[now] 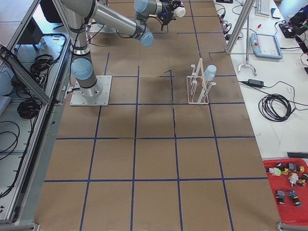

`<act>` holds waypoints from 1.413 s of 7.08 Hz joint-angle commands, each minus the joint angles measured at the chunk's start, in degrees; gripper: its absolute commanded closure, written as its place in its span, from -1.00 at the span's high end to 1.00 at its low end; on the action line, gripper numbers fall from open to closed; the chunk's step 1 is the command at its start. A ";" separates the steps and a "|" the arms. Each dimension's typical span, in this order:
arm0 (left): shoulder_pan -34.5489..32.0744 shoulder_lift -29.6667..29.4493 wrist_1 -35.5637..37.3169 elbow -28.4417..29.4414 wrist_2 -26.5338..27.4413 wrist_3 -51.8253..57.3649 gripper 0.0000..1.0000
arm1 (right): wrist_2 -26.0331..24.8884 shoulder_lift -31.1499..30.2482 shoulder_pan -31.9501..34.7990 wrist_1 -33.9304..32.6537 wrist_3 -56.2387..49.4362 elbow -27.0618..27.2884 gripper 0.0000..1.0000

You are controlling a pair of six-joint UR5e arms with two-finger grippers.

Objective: Transfer IKEA cup to right arm and place on rack

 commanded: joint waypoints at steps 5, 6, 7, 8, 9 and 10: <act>0.00 0.00 0.01 0.00 -0.04 -0.04 -0.86 | -1.24 4.13 2.01 -0.07 0.54 -3.98 0.93; 0.00 0.09 0.01 0.00 -0.04 -0.30 -0.86 | -1.24 4.40 2.01 -0.07 0.54 -4.25 0.92; 0.00 0.09 0.01 0.00 0.05 -0.74 -0.86 | -1.06 4.40 2.01 -0.07 1.32 -4.25 0.92; 0.00 0.09 0.01 0.00 0.05 -0.74 -0.86 | -1.06 4.40 2.01 -0.07 1.77 -4.25 0.92; 0.00 0.09 0.09 0.00 0.05 -0.74 -0.86 | -0.98 4.31 2.01 -0.07 1.77 -4.25 0.92; 0.00 0.09 0.09 0.00 0.05 -0.74 -0.86 | -1.06 4.31 2.01 -0.07 1.77 -4.25 0.91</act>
